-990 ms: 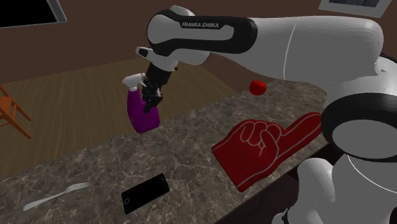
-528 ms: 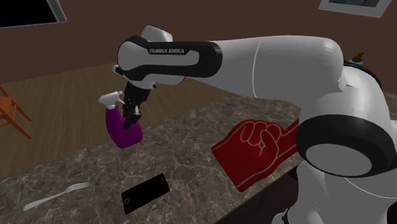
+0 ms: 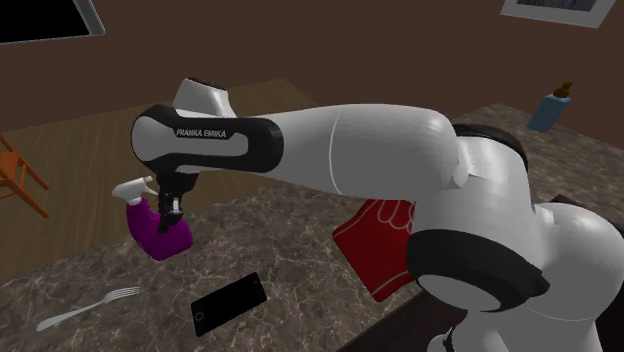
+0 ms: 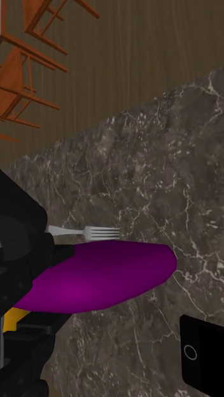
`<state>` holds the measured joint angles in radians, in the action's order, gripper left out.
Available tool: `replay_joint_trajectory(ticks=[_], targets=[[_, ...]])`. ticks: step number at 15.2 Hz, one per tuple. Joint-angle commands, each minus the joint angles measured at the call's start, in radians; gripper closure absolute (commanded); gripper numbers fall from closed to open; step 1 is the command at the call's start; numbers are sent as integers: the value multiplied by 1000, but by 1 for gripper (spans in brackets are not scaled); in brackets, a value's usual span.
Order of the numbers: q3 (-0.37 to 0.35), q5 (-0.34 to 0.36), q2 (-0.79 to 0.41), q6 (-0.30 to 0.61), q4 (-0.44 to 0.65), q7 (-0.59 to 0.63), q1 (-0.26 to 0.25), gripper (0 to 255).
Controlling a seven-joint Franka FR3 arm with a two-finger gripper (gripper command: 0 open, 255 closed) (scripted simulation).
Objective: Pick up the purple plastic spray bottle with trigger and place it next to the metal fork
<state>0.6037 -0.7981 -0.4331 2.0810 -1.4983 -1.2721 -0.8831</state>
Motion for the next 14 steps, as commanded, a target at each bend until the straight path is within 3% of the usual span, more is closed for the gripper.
replay_joint_trajectory(ticks=[1, 14], targets=[[-17, -17, -53, 9, 53, 23, 0, 255], [-51, -90, -99, 121, -41, -72, 5, 255]])
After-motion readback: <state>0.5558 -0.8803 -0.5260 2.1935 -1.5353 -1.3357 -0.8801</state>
